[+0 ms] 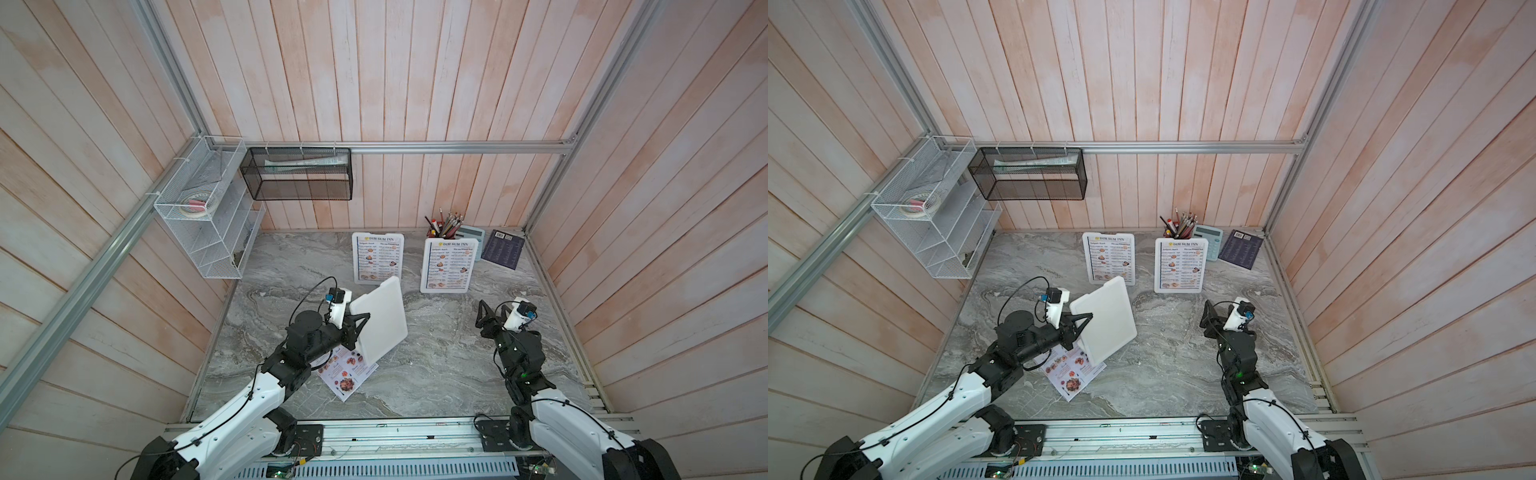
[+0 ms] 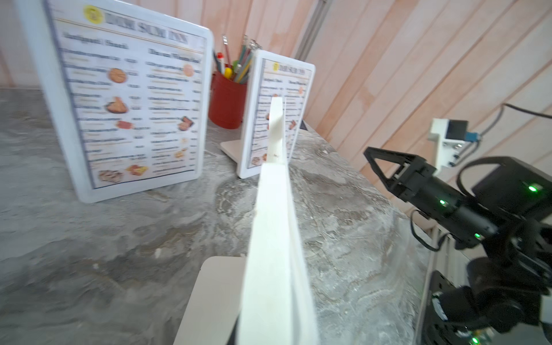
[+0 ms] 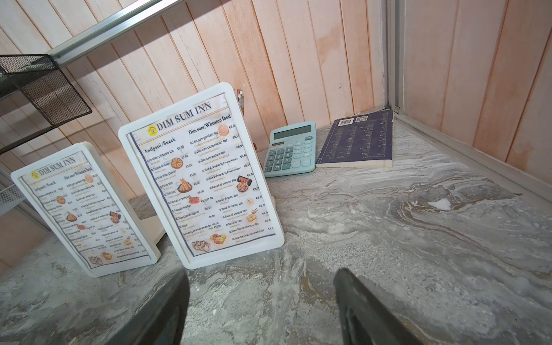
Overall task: Insert the menus into the narrow rack
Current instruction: Move the narrow rack to the center of the board.
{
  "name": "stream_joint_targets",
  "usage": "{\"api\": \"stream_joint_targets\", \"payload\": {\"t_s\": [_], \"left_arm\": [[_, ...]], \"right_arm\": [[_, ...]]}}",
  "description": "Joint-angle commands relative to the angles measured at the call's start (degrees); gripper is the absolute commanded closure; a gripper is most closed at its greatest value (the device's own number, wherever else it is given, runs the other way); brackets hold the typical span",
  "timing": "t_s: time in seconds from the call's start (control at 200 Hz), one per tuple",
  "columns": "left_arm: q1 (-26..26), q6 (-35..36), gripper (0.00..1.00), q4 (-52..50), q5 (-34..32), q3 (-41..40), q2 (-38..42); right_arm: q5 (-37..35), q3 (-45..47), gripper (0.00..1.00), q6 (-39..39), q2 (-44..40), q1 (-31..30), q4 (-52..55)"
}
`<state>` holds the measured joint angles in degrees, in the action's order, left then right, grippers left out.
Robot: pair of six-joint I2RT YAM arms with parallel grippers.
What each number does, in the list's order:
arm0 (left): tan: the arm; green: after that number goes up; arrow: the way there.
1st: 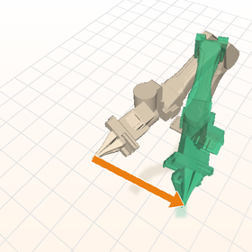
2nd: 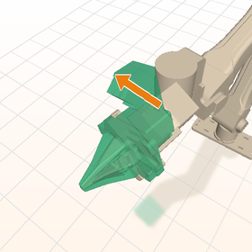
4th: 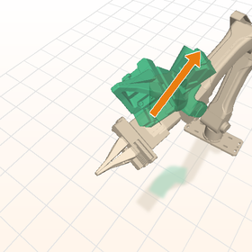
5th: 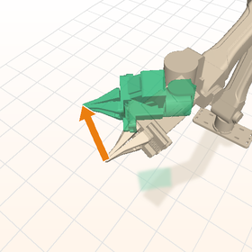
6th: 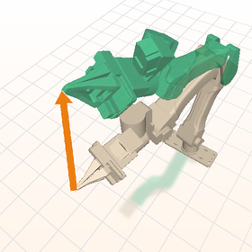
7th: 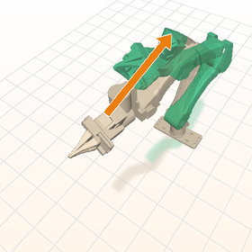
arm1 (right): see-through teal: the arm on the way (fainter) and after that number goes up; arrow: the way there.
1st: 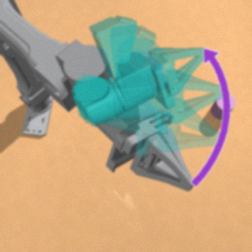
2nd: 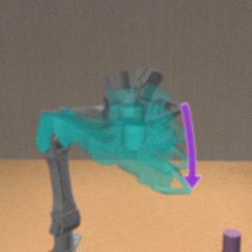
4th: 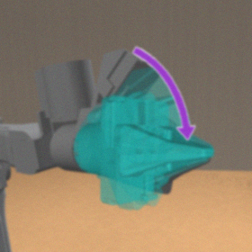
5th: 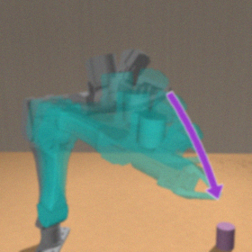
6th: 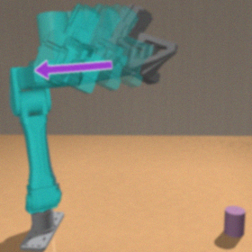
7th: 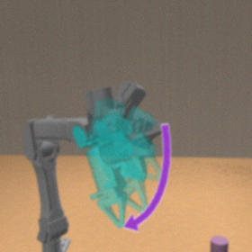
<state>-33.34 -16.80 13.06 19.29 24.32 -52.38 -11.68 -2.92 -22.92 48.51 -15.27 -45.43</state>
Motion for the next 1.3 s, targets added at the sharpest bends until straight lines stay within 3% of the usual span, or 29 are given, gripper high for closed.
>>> {"api": "stream_joint_targets", "payload": {"t_s": [0.0,0.31,0.69,1.07,1.145,1.295], "left_arm": [[-2.85,3.71,0.98,7.93,3.56,1.99,-3.95],[-6.94,5.20,0.99,17.79,10.08,9.04,-21.49],[-10.93,7.87,0.99,21.84,16.51,14.60,-31.17],[-10.24,12.03,1.00,23.49,14.66,17.06,-41.12],[-9.22,12.05,0.93,23.37,13.30,16.45,-41.46],[-7.23,10.74,0.68,25.02,12.08,14.11,-41.85]], "right_arm": [[0.13,-1.12,0.22,-0.49,0.80,0.24,-1.24],[0.89,-1.65,0.23,-0.40,1.41,0.18,-0.97],[-0.74,-2.02,0.24,-0.84,2.61,0.24,-1.16],[-1.85,-1.19,0.24,-1.64,0.91,0.50,-0.65],[-1.76,-1.56,0.24,-1.69,1.61,0.67,-0.59],[-1.25,-1.52,0.24,-1.70,1.51,0.68,-0.72]]}}
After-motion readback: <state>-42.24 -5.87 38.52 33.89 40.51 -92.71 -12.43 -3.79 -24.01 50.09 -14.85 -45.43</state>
